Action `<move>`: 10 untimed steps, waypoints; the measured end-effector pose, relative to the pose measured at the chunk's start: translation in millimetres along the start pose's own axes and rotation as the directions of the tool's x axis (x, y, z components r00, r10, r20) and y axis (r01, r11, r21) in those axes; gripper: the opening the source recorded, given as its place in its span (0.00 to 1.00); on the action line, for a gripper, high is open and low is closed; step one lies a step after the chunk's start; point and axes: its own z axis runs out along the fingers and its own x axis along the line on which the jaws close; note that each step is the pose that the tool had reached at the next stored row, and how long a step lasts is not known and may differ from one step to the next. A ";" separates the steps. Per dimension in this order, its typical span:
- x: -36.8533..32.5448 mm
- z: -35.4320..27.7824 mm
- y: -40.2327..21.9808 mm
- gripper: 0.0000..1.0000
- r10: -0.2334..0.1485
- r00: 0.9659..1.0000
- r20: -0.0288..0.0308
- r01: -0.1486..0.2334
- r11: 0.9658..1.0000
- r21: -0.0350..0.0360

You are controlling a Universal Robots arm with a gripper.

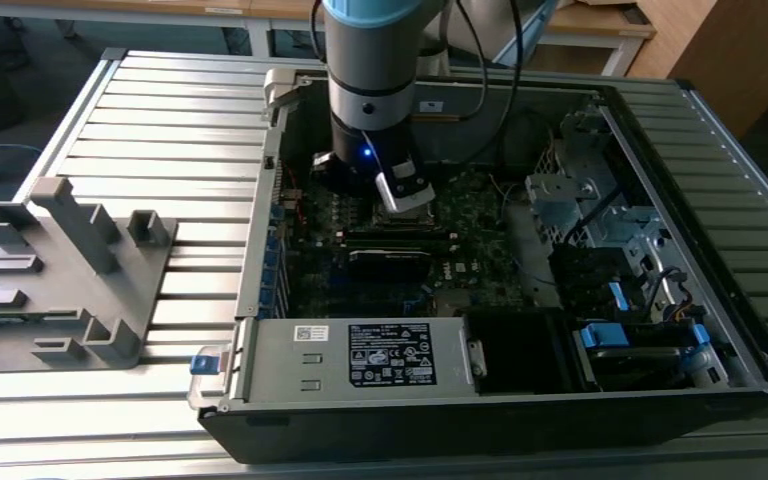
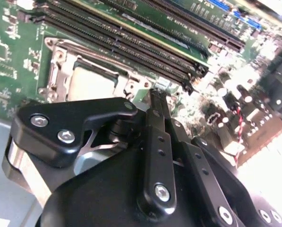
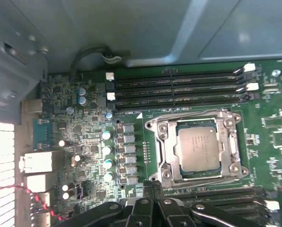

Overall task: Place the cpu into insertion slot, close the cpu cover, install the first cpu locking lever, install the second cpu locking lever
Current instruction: 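Install the second cpu locking lever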

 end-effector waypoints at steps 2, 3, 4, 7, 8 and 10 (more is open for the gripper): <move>0.0 -0.5 0.1 0.11 0.000 1.000 0.000 0.000 1.000 0.000; 0.0 -0.5 0.1 0.11 0.000 1.000 0.000 0.000 1.000 0.000; -0.1 -0.6 0.1 0.11 0.000 1.000 0.000 0.000 1.000 0.000; -4.0 -0.7 0.5 0.11 0.001 1.000 0.000 -0.001 1.000 0.000; -6.7 -0.5 0.7 0.11 0.002 1.000 0.000 -0.002 1.000 0.000; -12.7 -0.3 1.3 0.11 0.003 1.000 0.000 -0.003 1.000 0.000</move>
